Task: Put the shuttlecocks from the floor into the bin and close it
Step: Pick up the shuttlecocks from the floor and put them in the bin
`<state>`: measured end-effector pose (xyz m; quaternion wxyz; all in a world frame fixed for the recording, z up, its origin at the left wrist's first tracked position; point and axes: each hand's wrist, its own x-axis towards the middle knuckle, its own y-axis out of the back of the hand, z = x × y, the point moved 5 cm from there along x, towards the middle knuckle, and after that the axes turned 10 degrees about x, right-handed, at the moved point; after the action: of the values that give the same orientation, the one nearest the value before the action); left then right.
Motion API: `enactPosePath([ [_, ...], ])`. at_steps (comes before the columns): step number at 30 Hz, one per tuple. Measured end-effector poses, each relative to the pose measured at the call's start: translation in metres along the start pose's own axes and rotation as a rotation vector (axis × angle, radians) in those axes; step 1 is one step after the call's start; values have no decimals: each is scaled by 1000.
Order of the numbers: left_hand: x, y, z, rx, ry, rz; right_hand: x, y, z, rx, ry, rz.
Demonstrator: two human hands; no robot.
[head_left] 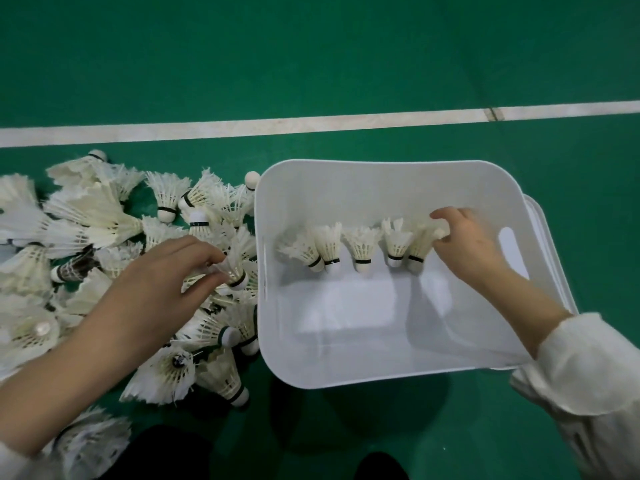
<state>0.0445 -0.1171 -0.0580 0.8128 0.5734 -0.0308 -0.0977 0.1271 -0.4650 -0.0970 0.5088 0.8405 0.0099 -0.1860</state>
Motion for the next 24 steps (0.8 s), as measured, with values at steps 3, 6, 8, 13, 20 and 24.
enactPosePath([
  [3,-3,7,1,-49,11,16,-24,25,-36,67,165,71],
  [6,-8,17,1,-99,15,48,-62,33,-99,278,373,39],
  [8,-11,26,3,-131,4,58,-94,23,-148,401,560,-101],
  [13,-18,48,5,-246,-26,87,-140,-42,-223,313,828,-422],
  [20,-25,66,-16,-334,-10,162,-131,-54,-252,272,835,-390],
  [24,-20,72,-16,-439,-20,241,-121,-39,-253,299,806,-318],
])
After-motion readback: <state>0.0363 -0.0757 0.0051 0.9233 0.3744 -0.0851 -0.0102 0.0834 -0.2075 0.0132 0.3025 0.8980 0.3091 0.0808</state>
